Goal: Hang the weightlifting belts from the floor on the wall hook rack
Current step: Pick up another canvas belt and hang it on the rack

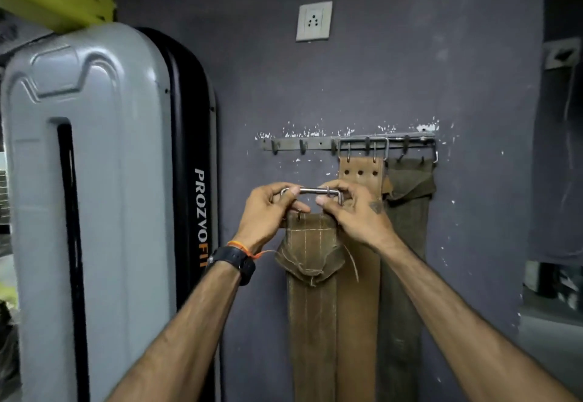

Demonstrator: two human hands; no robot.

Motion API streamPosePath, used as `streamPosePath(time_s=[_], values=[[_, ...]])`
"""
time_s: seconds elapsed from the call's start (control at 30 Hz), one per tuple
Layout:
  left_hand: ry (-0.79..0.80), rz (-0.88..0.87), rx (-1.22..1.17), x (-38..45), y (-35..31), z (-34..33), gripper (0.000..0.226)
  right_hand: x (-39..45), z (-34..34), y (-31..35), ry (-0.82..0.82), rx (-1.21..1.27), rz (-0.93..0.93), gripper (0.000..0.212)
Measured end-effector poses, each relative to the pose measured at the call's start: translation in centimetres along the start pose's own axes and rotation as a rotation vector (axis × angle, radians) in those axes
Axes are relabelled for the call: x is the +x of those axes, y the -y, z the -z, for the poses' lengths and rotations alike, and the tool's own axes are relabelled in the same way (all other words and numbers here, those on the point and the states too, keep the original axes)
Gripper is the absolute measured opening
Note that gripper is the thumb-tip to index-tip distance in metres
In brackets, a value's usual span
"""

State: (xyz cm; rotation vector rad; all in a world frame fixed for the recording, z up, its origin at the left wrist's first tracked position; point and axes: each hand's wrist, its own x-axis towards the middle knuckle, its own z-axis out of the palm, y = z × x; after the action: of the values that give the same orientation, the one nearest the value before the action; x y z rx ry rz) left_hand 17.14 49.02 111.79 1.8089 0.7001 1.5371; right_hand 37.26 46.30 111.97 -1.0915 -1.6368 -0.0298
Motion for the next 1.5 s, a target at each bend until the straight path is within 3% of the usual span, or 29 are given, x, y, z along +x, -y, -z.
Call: streamPosePath(time_s=[0.2,0.3,0.47,0.7,0.83,1.03,1.17,1.3,1.5], values=[[-0.051,-0.135,-0.019,7.3,3.9,0.2,0.006,4.6,-0.7,-0.8,-0.202,-0.233,0.034,0.018],[-0.026,-0.179,-0.066,10.7,4.8,-0.4,0.011,6.7,-0.7,-1.1,-0.292,-0.306,0.011,0.016],[-0.177,-0.235,-0.071,16.5,4.3,-2.7,0.016,10.5,-0.1,-1.3,-0.415,-0.348,-0.022,0.016],[-0.289,-0.352,0.248,21.9,2.4,-4.1,0.009,16.0,0.5,-0.7,-0.547,-0.449,-0.090,0.019],[-0.231,-0.430,0.386,22.2,3.2,-3.7,0.010,15.8,0.7,-1.6,-0.535,-0.494,-0.076,0.017],[-0.316,-0.381,0.107,21.8,5.0,-0.7,0.020,16.5,-2.2,-0.1,-0.547,-0.498,0.086,0.019],[-0.400,-0.355,0.285,21.4,5.0,1.8,0.009,18.2,-5.0,0.1,-0.455,-0.554,0.085,0.025],[-0.355,-0.353,0.405,21.3,4.6,2.9,0.009,18.7,-5.5,0.0,-0.457,-0.660,0.053,0.027],[-0.289,-0.445,0.714,20.2,4.8,3.3,0.021,18.6,-4.9,0.9,-0.304,-0.898,0.039,0.028]])
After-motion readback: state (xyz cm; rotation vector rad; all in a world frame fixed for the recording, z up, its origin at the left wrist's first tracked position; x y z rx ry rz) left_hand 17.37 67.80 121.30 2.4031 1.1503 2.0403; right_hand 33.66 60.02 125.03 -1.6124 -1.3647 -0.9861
